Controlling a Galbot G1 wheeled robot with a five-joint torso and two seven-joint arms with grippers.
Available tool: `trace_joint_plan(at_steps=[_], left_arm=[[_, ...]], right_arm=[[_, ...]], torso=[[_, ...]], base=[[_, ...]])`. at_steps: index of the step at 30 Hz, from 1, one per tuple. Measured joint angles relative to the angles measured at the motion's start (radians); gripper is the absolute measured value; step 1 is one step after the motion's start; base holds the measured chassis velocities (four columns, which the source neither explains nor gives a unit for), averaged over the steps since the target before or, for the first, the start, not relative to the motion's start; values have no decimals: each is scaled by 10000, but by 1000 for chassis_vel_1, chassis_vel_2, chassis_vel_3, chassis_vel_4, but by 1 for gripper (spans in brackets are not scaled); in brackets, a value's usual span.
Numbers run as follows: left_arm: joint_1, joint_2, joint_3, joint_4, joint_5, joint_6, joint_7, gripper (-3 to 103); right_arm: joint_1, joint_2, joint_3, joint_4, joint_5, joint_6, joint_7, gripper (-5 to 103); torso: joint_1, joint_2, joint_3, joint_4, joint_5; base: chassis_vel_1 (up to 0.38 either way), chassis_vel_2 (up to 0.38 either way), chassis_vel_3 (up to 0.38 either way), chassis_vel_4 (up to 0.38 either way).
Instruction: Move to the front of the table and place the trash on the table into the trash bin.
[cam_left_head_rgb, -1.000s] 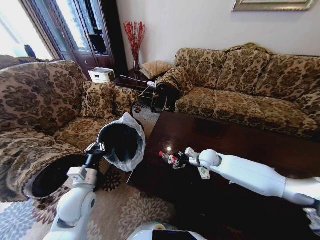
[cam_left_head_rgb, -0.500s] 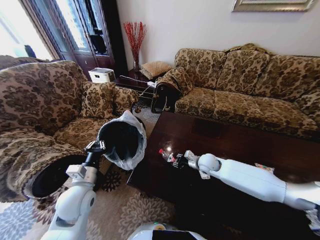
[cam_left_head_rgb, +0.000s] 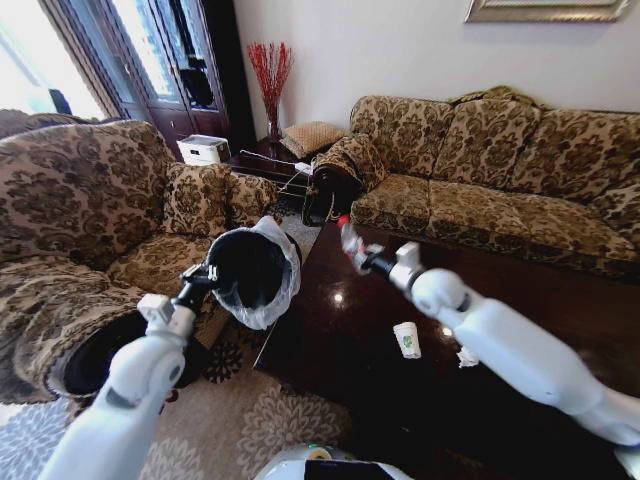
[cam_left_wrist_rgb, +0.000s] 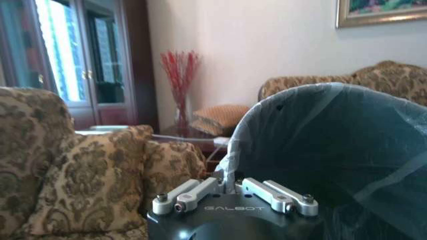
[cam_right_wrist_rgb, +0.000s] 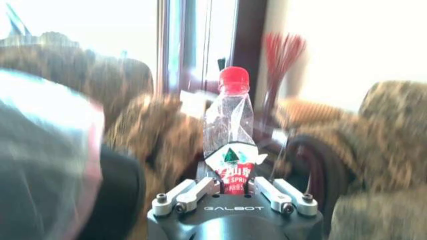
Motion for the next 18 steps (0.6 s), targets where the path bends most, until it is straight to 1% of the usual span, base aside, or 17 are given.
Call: trace_joint_plan(at_steps=[1, 2, 3, 4, 5, 6, 7, 8, 9, 10, 12, 13, 14, 16, 17, 18], left_arm=[[-323, 232, 194, 257, -213, 51, -14, 1], [-928, 555, 633, 688, -454, 89, -36, 1], [-928, 555, 633, 688, -454, 89, -36, 1], [-1412, 744, 1037, 996, -566, 95, -29, 1], [-2210, 981, 1683, 1464, -718, 101, -17, 1], [-2210, 981, 1683, 1464, -718, 101, -17, 1], [-2858, 1122, 2180, 1801, -832, 139, -25, 1], [-3714, 1262, 2886, 2260, -1009, 238, 28, 1], [-4215, 1298, 3312, 2543, -1112, 306, 93, 1], [-4215, 1298, 3312, 2543, -1112, 306, 93, 1], [-5406, 1311, 4337, 3109, -1509, 601, 156, 1], [-5406, 1311, 4337, 3109, -1509, 601, 156, 1], [-5932, 1293, 4848, 3342, -1821, 823, 144, 1], [-6572, 1250, 5495, 3574, -2175, 1199, 80, 1], [-6971, 1234, 5859, 3674, -2422, 1513, 35, 1], [-6971, 1234, 5859, 3674, -2422, 1513, 35, 1]], right_arm=[[227, -39, 150, 119, 133, 14, 3, 13], [662, -56, 193, 243, 294, 85, 63, 13], [662, -56, 193, 243, 294, 85, 63, 13], [1031, -51, 133, 308, 431, 162, 157, 13], [1643, 4, -58, 401, 728, 242, 331, 13], [1643, 4, -58, 401, 728, 242, 331, 13], [2060, 95, -255, 431, 948, 267, 444, 13], [2594, 291, -548, 454, 1133, 323, 546, 13], [2845, 438, -754, 458, 1179, 354, 603, 13], [2845, 438, -754, 458, 1179, 354, 603, 13], [3319, 954, -1455, 574, 1228, 511, 887, 12], [3319, 954, -1455, 574, 1228, 511, 887, 12], [3437, 1210, -1773, 645, 1228, 541, 961, 12], [3543, 1524, -2185, 685, 1180, 560, 979, 12], [3617, 1764, -2539, 660, 1025, 607, 945, 12], [3617, 1764, -2539, 660, 1025, 607, 945, 12]], torso=[[0, 0, 0, -2, 2], [0, 0, -1, 3, -1], [0, 0, -1, 3, -1], [0, 0, 0, 6, 0], [1, 0, 0, 5, -9], [1, 0, 0, 5, -9], [2, 0, 0, 4, -7], [3, 0, 1, 1, -2], [2, 0, 0, 0, -2], [2, 0, 0, 0, -2], [3, 0, 1, 3, -1], [3, 0, 1, 3, -1], [3, -1, 1, 3, 1], [3, -1, 2, 2, -7], [3, -1, 1, 3, -3], [3, -1, 1, 3, -3]], base=[[0, 0, 0, 0], [0, 0, 0, 0], [0, 0, 0, 0], [0, 0, 0, 0], [0, 0, 0, 0], [0, 0, 0, 0], [0, 0, 0, 0], [0, 0, 0, 0], [0, 0, 0, 0], [0, 0, 0, 0], [0, 0, 0, 0], [0, 0, 0, 0], [0, 0, 0, 0], [0, 0, 0, 0], [0, 0, 0, 0], [0, 0, 0, 0]])
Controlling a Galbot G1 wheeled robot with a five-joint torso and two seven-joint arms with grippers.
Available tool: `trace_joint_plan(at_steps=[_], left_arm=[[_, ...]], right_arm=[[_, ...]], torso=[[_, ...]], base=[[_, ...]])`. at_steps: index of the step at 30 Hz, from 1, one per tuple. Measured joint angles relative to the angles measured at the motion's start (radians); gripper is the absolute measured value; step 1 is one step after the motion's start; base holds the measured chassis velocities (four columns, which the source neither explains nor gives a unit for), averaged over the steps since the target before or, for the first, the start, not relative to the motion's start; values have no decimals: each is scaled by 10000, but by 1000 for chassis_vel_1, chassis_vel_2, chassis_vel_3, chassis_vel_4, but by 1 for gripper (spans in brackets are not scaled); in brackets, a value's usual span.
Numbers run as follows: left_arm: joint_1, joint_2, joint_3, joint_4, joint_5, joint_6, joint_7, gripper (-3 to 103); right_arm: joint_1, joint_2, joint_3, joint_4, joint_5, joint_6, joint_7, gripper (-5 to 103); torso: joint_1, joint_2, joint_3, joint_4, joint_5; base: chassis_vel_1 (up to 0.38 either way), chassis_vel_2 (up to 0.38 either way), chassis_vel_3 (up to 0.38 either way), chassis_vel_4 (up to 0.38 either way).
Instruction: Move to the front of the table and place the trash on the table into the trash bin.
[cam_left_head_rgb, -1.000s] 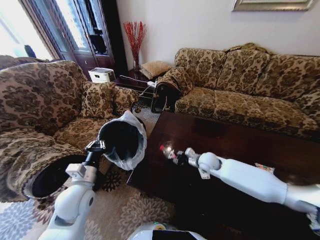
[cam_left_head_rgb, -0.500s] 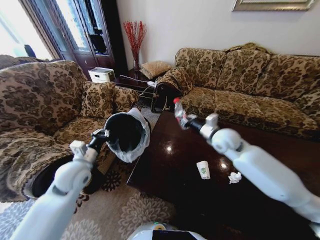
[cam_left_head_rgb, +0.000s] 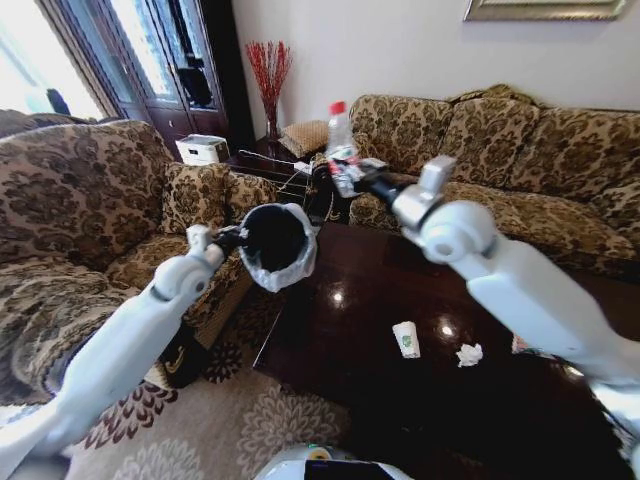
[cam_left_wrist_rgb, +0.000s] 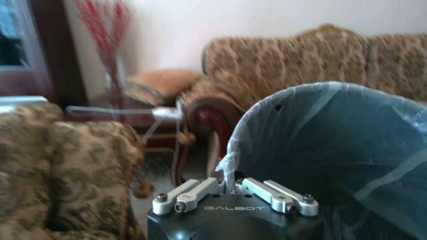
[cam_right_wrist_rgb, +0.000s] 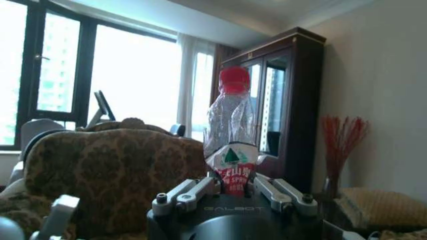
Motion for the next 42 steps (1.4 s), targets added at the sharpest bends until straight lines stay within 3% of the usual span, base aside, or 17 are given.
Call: trace_joint_plan(at_steps=[4, 13, 15, 19, 21, 22, 24, 27, 32, 36, 38, 40, 42], left_arm=[[-835, 9, 411, 25, -621, 1069, -5, 1], [-1411, 234, 432, 34, -867, 1761, 376, 1], [-1441, 300, 401, -13, -919, 1782, 399, 1], [-1449, 337, 371, -58, -921, 1783, 400, 1], [-1448, 340, 356, -158, -935, 1802, 400, 1], [-1448, 340, 356, -158, -935, 1802, 400, 1], [-1426, 341, 323, -242, -938, 1811, 398, 1], [-1391, 367, 300, -270, -941, 1810, 399, 1], [-1259, 415, 122, -327, -960, 1783, 399, 1], [-1183, 417, 48, -374, -972, 1770, 398, 1], [-1052, 416, -112, -432, -976, 1760, 397, 1], [-977, 416, -212, -456, -976, 1754, 397, 1], [-772, 461, -463, -496, -977, 1692, 417, 1]], right_arm=[[159, 499, -865, -303, -849, 271, -516, 12], [5, 704, -1608, -765, -2241, 462, -816, 10], [-118, 741, -1625, -896, -2513, 443, -696, 20], [-235, 803, -1600, -969, -2690, 385, -596, 25], [-315, 920, -1593, -1078, -2930, 365, -468, 37], [-315, 920, -1593, -1078, -2930, 365, -468, 37], [-326, 985, -1528, -1068, -2988, 229, -392, 52], [-317, 967, -1486, -990, -2975, 143, -343, 58], [-186, 744, -1436, -857, -2894, 125, -329, 80], [-154, 646, -1387, -782, -2844, 178, -276, 90], [-169, 454, -1028, -575, -2550, 248, 41, 99], [-240, 276, -723, -438, -2346, 234, 193, 100], [-622, -384, 161, -59, -1990, 36, 325, 100]], torso=[[-2, 0, -2, 0, 4], [-3, 0, -3, 1, 2], [-3, 0, -2, 0, 5], [-2, 0, -3, 0, 4], [-3, 0, -2, 1, 3], [-3, 0, -2, 1, 3], [-3, 0, -3, 1, 3], [-3, 0, -3, 0, 3], [-3, 1, -3, 0, 4], [-3, 0, -3, 1, 3], [-2, 0, -2, 3, 5], [-3, 1, -3, 4, 3], [-3, 1, -3, 5, 3]], base=[[0, 0, 0, 0], [0, 0, 0, 0], [0, 0, 0, 0], [0, 0, 0, 0], [0, 0, 0, 0], [0, 0, 0, 0], [0, 0, 0, 0], [0, 0, 0, 0], [0, 0, 0, 0], [0, 0, 0, 0], [0, 0, 0, 0], [0, 0, 0, 0], [0, 0, 0, 0]])
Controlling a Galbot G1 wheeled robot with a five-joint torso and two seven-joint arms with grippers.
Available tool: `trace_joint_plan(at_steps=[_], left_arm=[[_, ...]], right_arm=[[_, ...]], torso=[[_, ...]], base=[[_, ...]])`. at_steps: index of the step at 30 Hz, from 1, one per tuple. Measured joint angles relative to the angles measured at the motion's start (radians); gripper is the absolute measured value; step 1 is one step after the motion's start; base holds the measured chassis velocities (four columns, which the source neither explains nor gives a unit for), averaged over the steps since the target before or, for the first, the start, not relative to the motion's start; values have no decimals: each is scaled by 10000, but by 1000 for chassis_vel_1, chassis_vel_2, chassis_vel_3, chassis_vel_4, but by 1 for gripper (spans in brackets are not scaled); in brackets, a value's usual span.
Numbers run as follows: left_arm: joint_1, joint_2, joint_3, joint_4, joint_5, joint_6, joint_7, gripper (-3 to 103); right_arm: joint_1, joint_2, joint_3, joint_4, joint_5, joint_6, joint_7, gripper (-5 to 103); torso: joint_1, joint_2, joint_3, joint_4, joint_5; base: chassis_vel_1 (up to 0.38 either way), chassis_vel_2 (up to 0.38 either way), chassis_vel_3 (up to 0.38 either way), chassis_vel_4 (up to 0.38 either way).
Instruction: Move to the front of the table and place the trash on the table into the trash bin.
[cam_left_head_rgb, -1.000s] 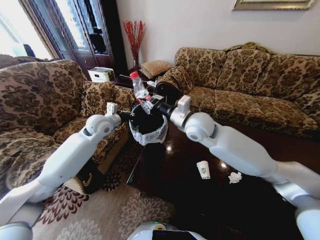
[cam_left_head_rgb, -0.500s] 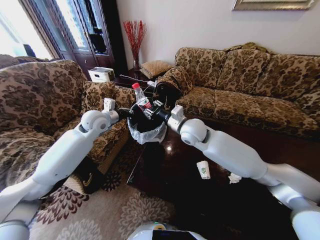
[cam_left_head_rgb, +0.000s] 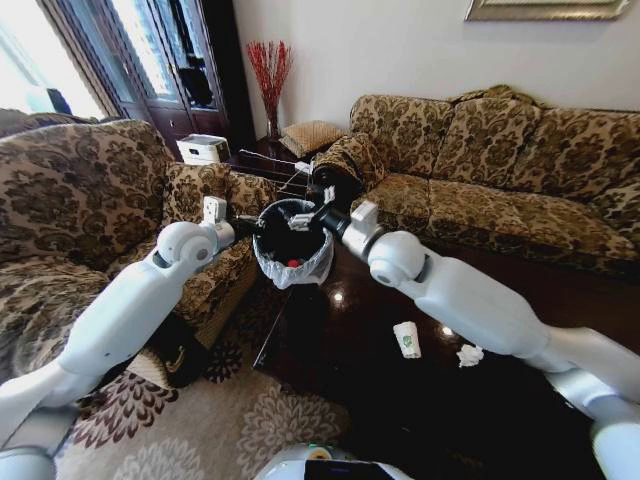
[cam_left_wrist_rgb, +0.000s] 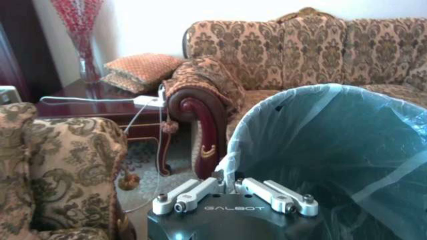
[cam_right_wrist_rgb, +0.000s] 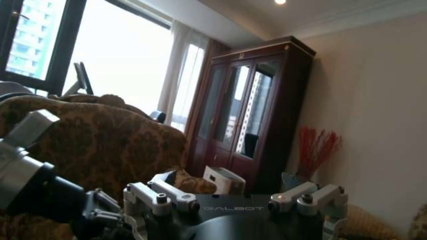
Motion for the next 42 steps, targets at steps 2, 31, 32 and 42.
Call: trace_joint_plan(at_steps=[2, 31, 32, 42], left_arm=[[120, 69, -163, -3, 7, -74, 55, 1], [3185, 1022, -2517, -1197, 577, -729, -112, 1], [3161, 1008, -2491, -1197, 580, -729, -112, 1], [3107, 967, -2413, -1125, 596, -747, -24, 1]], right_arm=[[-353, -494, 592, 240, 113, -83, -18, 100], [-13434, 791, 8322, 2949, -1899, -264, 2034, 100], [-13681, 947, 8549, 3000, -1869, -269, 1916, 100], [-14447, 2108, 8901, 2185, -2596, 411, 386, 100]], torso=[[0, 0, 0, -3, 1], [-1, 3, -1, 5, -5], [-1, 3, -1, 3, -5], [-2, 1, 0, -5, 3]], base=[[0, 0, 0, 0], [6, 5, 1, 2], [0, 0, 0, 0], [-47, -46, -38, -47]])
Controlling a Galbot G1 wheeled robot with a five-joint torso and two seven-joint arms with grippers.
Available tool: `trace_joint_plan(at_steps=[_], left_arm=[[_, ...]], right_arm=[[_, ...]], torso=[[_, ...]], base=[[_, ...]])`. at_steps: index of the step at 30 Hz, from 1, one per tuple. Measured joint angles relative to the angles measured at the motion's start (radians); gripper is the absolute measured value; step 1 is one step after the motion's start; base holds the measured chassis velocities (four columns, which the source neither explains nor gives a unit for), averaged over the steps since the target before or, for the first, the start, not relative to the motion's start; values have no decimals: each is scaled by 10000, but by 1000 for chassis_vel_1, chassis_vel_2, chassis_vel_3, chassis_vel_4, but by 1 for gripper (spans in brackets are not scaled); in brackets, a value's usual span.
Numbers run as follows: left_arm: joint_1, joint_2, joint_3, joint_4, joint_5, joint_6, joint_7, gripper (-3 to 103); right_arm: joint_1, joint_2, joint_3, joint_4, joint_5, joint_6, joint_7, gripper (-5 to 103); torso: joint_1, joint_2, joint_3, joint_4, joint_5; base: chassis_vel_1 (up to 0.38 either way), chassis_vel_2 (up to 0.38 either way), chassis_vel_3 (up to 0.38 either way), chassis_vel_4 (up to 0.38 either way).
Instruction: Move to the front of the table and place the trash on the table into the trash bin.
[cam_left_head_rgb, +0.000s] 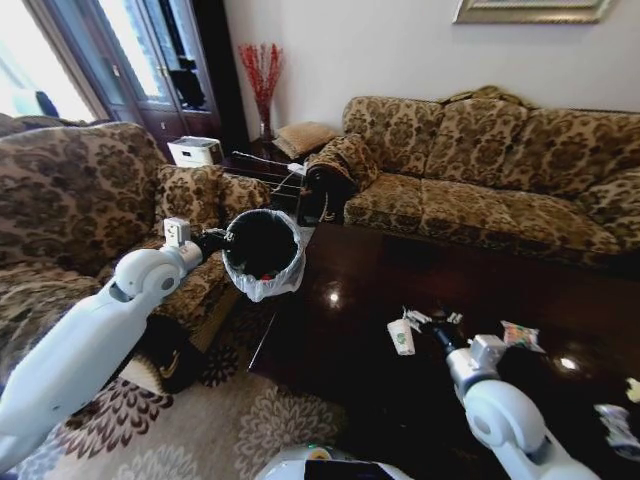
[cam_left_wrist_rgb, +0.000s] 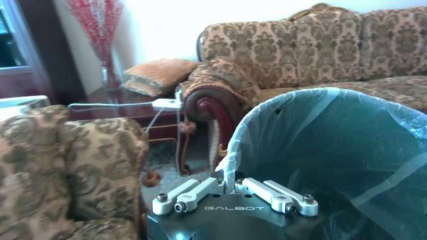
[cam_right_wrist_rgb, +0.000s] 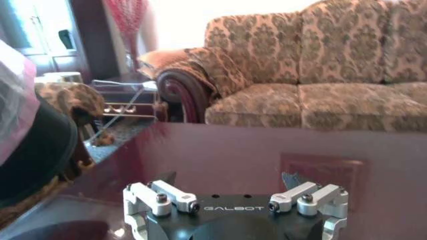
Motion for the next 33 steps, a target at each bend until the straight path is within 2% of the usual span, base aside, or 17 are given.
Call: trace_joint_plan(at_steps=[3, 8, 15, 18, 22, 29, 33], left_arm=[[5, -9, 0, 0, 1, -2, 11, 1], [10, -104, 1, -14, 24, -10, 11, 1], [100, -172, -55, -103, 34, -34, -25, 1], [157, -243, -75, -117, 34, -76, -35, 1], [93, -452, 11, -156, 32, -103, -160, 1], [66, -515, 38, -256, 30, -95, -331, 1], [157, -514, 17, -261, 41, -85, -386, 1]], right_arm=[[265, 163, -289, -189, -72, -46, -1, 100], [1111, 290, -1544, -907, -101, -214, -83, 100], [1778, 468, -1942, -1509, -91, -435, -118, 100], [1875, 464, -1958, -1762, -21, -421, -359, 100], [2196, 551, -2378, -2298, 129, -248, -1150, 100], [2906, 609, -3207, -2613, 156, -114, -1421, 100], [3375, 559, -3882, -3029, 54, -114, -1429, 100]], torso=[[1, 0, 0, 3, -3], [3, 0, 1, 1, -3], [3, 0, 1, 1, -3], [2, 0, 1, -3, -4], [2, 0, 1, -11, -1], [3, -1, 1, 9, -5], [2, 0, 0, 3, -5]], base=[[-86, -62, -70, -84], [-89, -80, -107, -104], [-103, -111, -128, -113], [-119, -124, -112, -123], [-88, -87, -73, -69], [-15, -18, -8, -12], [0, 0, 0, 0]])
